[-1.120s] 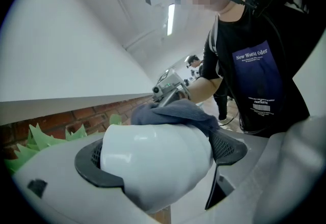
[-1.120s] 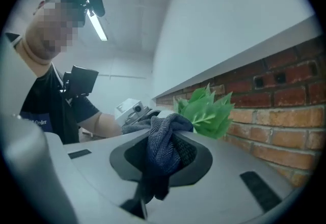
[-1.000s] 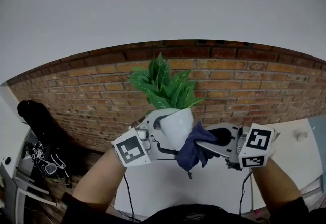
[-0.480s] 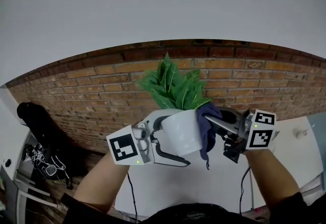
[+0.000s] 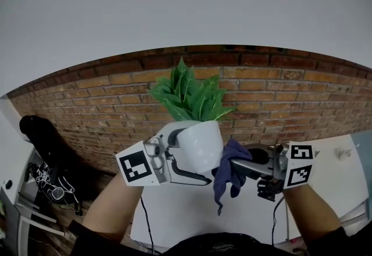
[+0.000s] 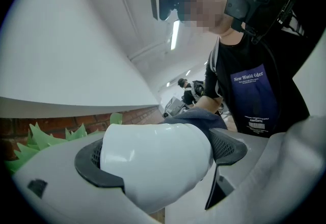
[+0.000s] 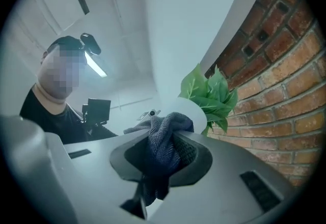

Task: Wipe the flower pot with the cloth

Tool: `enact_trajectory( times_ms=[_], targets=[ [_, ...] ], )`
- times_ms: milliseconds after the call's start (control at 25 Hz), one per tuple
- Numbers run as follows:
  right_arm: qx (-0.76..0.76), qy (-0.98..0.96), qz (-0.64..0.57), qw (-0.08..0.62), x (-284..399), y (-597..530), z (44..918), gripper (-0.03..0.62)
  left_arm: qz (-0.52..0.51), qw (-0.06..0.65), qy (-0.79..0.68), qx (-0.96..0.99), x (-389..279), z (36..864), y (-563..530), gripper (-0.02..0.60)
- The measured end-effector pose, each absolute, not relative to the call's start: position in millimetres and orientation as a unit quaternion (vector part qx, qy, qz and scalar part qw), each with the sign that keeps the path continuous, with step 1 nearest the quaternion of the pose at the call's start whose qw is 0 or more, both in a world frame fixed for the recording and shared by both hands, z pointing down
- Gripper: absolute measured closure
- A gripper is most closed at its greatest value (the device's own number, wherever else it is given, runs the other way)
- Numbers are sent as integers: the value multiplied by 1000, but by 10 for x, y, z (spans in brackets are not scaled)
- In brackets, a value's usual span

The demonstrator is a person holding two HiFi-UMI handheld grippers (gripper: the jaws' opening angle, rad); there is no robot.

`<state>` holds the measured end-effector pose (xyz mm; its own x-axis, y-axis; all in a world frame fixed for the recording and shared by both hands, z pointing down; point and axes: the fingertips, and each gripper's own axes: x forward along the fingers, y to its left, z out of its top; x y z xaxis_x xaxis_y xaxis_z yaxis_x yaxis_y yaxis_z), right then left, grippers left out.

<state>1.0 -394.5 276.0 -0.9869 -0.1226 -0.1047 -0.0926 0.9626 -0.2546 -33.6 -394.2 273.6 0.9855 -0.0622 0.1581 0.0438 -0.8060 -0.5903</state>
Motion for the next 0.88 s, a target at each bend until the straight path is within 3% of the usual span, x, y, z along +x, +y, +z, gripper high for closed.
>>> enact_trajectory(
  times_ms=[160, 280, 480, 600, 800, 880],
  targets=[
    [-48, 991, -107, 70, 96, -3905, 2714, 537, -45, 259, 26, -965, -322, 2623, -3960, 43],
    [-96, 977, -133, 136, 194, -4240, 2473, 537, -45, 274, -14, -961, -290, 2592, -3820, 44],
    [-132, 958, -183, 175, 124, -4566, 2423, 537, -40, 277, -35, -960, -272, 2545, -3741, 44],
    [-111, 961, -200, 155, 147, -4419, 2636, 537, -20, 256, -6, -966, -256, 2472, -3792, 44],
    [-27, 985, -164, 45, -114, -3869, 3184, 537, 18, 259, 9, -966, -201, 2348, -3775, 46],
    [-22, 984, -167, 52, -245, -3864, 3204, 537, 29, 257, -10, -966, -224, 2306, -3719, 46]
  ],
)
